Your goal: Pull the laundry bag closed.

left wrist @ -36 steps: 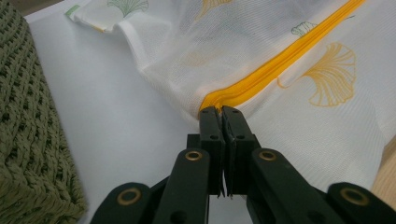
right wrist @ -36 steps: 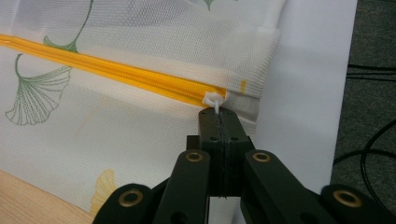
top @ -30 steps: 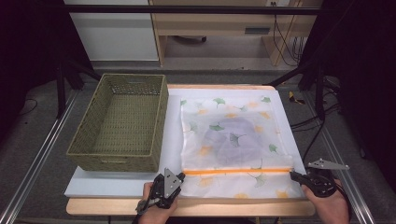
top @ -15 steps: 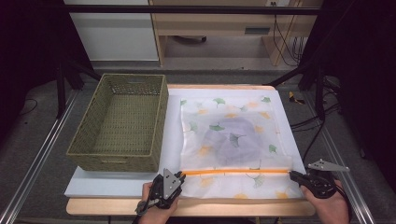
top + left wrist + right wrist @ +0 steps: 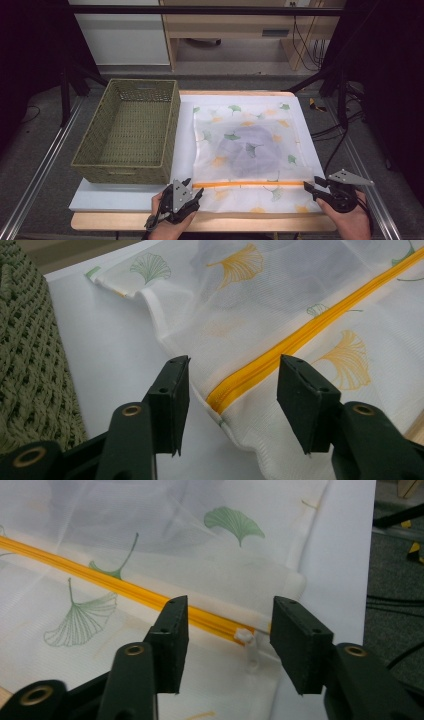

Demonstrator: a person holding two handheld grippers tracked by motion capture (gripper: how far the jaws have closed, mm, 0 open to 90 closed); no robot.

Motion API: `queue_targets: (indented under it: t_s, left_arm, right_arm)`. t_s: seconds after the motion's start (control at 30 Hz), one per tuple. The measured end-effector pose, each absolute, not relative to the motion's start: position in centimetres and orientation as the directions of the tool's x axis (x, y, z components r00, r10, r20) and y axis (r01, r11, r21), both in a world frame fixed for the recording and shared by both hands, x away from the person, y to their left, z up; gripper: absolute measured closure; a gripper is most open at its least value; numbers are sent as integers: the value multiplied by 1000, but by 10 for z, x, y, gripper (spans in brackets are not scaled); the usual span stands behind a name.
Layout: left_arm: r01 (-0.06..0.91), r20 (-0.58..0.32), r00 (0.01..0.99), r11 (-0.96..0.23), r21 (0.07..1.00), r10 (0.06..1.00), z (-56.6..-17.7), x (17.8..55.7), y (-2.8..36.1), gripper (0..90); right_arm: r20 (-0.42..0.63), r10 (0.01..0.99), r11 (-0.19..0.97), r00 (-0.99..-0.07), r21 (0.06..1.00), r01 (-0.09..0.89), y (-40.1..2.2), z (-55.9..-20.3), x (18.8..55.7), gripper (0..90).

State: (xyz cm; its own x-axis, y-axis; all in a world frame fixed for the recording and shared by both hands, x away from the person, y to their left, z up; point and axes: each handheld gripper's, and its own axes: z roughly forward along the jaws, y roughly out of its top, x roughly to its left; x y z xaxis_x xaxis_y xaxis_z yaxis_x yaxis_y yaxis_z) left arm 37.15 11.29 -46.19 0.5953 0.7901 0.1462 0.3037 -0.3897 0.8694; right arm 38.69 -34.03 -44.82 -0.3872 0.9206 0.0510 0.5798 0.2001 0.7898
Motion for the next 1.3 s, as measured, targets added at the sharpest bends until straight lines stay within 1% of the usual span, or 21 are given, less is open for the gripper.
queue_targets:
  t_s: [0.17, 0.5, 0.6, 0.77, 0.83, 0.9, 1.03, 1.17, 1.3]
  left_arm:
    - [297, 141, 600, -383, 875, 787, -461, 372, 112, 421]
    - [280, 134, 604, -368, 887, 785, -460, 374, 109, 326]
    - [282, 123, 605, -357, 891, 786, -459, 374, 109, 275]
    - [278, 106, 602, -333, 901, 791, -458, 374, 106, 187]
    - [272, 103, 609, -329, 904, 786, -456, 373, 104, 140]
    - [262, 92, 621, -317, 911, 778, -454, 372, 103, 87]
    - [246, 81, 632, -298, 922, 771, -447, 369, 104, 54]
    - [245, 53, 649, -275, 930, 759, -440, 368, 107, 41]
    - [240, 43, 648, -257, 936, 761, -434, 368, 111, 38]
  right_arm:
    - [27, 912, 222, -409, 806, 548, -330, -446, 388, 392]
    - [-22, 898, 269, -440, 818, 509, -311, -443, 392, 283]
    - [-34, 896, 278, -443, 820, 500, -306, -443, 393, 248]
    - [-46, 877, 306, -478, 820, 483, -293, -443, 394, 211]
    - [-58, 869, 319, -491, 824, 468, -288, -442, 394, 176]
    - [-65, 866, 324, -495, 828, 457, -284, -442, 395, 160]
    - [-68, 880, 304, -470, 840, 449, -277, -440, 399, 132]
    - [-73, 884, 289, -462, 862, 417, -278, -436, 399, 95]
    - [-63, 887, 274, -457, 868, 414, -280, -436, 399, 95]
